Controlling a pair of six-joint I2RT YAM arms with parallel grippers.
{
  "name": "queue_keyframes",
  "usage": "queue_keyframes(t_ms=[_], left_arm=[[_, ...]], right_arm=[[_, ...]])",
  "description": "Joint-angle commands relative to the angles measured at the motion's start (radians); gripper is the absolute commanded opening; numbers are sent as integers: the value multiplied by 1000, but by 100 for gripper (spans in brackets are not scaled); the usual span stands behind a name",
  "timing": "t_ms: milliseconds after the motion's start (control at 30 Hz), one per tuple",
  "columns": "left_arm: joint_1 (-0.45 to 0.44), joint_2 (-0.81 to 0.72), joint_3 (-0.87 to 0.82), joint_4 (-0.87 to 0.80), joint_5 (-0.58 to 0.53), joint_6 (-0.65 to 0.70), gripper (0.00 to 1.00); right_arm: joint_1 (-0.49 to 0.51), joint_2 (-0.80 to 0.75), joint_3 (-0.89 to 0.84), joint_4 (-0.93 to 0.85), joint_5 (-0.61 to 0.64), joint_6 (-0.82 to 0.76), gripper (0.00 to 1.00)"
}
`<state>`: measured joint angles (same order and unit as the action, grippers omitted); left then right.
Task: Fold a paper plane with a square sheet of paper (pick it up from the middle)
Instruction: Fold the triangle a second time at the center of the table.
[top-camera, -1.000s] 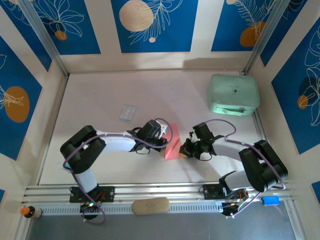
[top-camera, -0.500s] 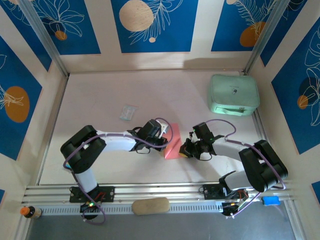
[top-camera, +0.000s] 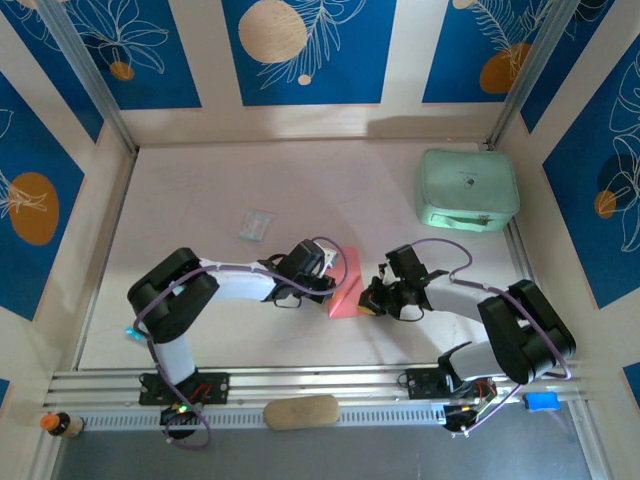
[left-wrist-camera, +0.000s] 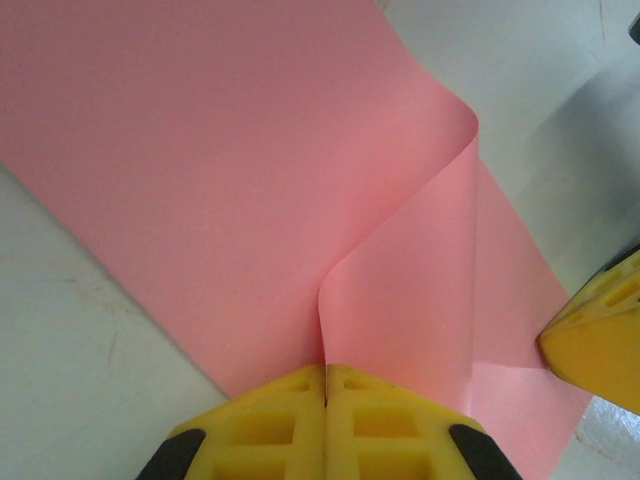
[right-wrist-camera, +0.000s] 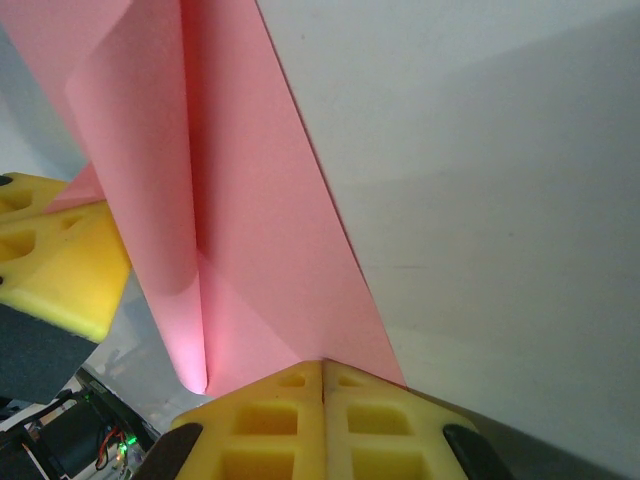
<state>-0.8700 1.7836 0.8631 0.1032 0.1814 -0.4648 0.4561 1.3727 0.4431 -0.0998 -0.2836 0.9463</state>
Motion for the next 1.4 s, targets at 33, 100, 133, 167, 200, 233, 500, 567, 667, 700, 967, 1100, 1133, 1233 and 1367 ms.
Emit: queue_keyframes(t_ms=[33, 100, 133, 167, 200, 233, 500, 567, 667, 700, 967, 1100, 1133, 1233, 1367], left_arm=[[9, 19, 8, -34, -5, 11, 0], [9, 18, 4, -31, -9, 4, 0], [9, 14, -1, -28, -15, -2, 0], [9, 8, -9, -16, -18, -8, 0], [9, 2, -16, -8, -19, -10, 0], [9, -4, -19, -2, -18, -9, 0], [9, -37, -27, 16, -30, 3, 0], [9, -25, -20, 7, -25, 5, 0], [9, -15, -28, 28, -20, -7, 0], [9, -12, -29, 31, -15, -9, 0], [9, 28, -4, 15, 37, -2, 0], [9, 33, -10, 6, 39, -2, 0], [9, 34, -11, 6, 40, -2, 0], [9, 34, -13, 6, 41, -3, 0], [9, 37, -4, -7, 38, -1, 0]], right_arm=[[-5, 14, 6, -71, 39, -13, 0], [-8, 11, 12, -75, 40, -19, 0], [-10, 9, 14, -76, 41, -22, 0], [-11, 8, 16, -78, 40, -23, 0], [-13, 8, 17, -80, 40, -23, 0], [-13, 10, 16, -79, 39, -23, 0], [-11, 20, 9, -76, 38, -21, 0], [-13, 19, 9, -78, 40, -20, 0], [-13, 18, 9, -77, 38, -20, 0], [-12, 17, 9, -77, 38, -19, 0], [-12, 15, 13, -73, 28, -22, 0], [-20, -12, 25, -66, 11, -27, 0], [-22, -23, 31, -62, 6, -32, 0], [-26, -53, 46, -23, -35, -40, 1], [-21, -53, 76, 25, -73, -34, 0]])
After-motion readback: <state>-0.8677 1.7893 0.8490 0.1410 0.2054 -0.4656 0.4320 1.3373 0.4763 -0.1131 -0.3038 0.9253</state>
